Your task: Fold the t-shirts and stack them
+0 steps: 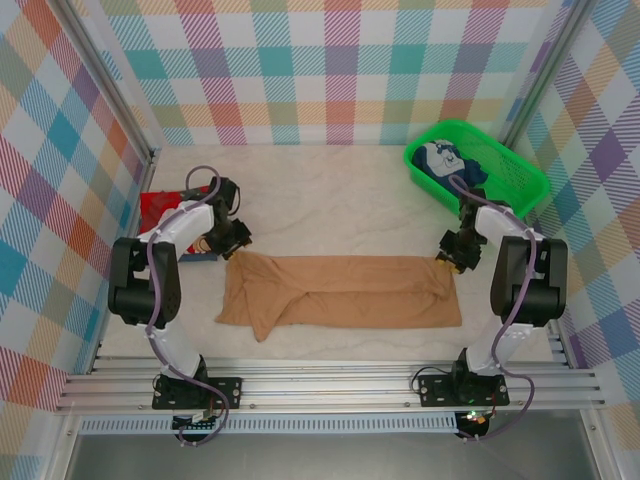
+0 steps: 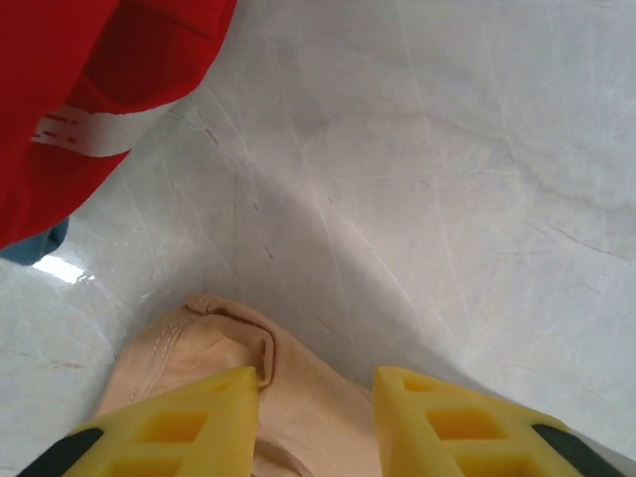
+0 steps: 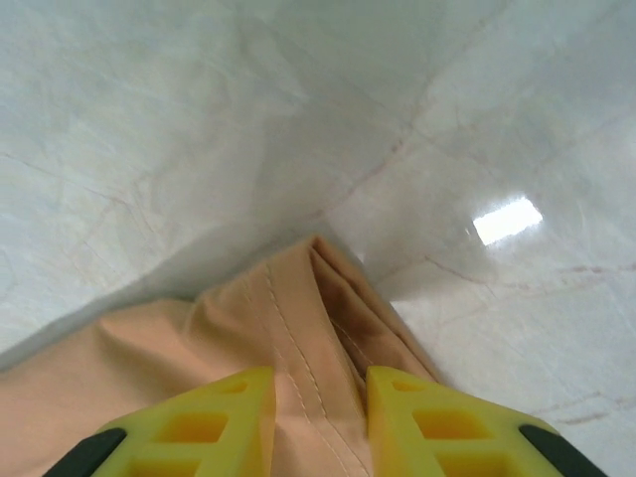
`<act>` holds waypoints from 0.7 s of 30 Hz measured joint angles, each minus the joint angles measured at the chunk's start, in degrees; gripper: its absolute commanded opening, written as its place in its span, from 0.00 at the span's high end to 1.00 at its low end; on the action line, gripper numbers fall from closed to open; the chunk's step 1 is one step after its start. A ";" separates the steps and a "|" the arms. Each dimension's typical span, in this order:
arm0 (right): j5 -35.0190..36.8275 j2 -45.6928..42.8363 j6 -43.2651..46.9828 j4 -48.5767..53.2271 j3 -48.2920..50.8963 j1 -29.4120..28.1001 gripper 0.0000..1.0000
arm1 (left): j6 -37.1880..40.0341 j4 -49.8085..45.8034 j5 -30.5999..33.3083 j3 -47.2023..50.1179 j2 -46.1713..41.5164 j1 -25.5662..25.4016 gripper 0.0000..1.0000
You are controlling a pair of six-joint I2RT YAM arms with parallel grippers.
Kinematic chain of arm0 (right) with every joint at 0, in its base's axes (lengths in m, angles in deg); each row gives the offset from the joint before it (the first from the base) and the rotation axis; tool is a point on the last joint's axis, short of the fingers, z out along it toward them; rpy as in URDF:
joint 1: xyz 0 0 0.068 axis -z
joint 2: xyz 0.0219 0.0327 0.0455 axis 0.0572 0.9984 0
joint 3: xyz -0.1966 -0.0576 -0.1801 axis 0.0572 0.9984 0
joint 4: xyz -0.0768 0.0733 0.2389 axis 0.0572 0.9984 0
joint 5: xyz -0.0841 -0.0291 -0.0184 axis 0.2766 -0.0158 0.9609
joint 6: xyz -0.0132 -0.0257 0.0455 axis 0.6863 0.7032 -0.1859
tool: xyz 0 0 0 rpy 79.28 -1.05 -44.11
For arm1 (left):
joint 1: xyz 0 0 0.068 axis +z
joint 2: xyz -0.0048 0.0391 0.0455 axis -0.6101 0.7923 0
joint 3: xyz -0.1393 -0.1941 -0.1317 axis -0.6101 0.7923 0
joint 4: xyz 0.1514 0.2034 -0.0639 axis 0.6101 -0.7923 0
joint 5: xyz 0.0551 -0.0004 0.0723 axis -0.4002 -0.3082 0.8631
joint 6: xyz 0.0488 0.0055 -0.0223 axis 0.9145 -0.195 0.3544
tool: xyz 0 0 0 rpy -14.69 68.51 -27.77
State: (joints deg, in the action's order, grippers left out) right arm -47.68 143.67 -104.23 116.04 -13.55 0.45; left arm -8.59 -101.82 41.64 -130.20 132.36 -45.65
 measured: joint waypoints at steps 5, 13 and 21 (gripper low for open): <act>-0.02 1.75 1.03 -1.51 -0.48 0.00 0.76 | 0.63 0.13 -0.04 0.00 2.19 0.00 0.76; 0.63 2.03 2.60 -2.54 -0.52 0.00 0.70 | 0.76 0.28 0.00 0.04 2.45 0.00 0.74; 0.61 2.01 3.34 -4.33 -0.26 0.00 0.98 | 0.72 1.70 -0.55 0.66 2.49 0.00 1.00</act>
State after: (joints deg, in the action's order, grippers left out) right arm -47.06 145.68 -100.88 111.71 -13.81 0.45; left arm -7.87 -100.11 41.10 -129.54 134.86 -45.65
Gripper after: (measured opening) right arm 0.062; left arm 0.041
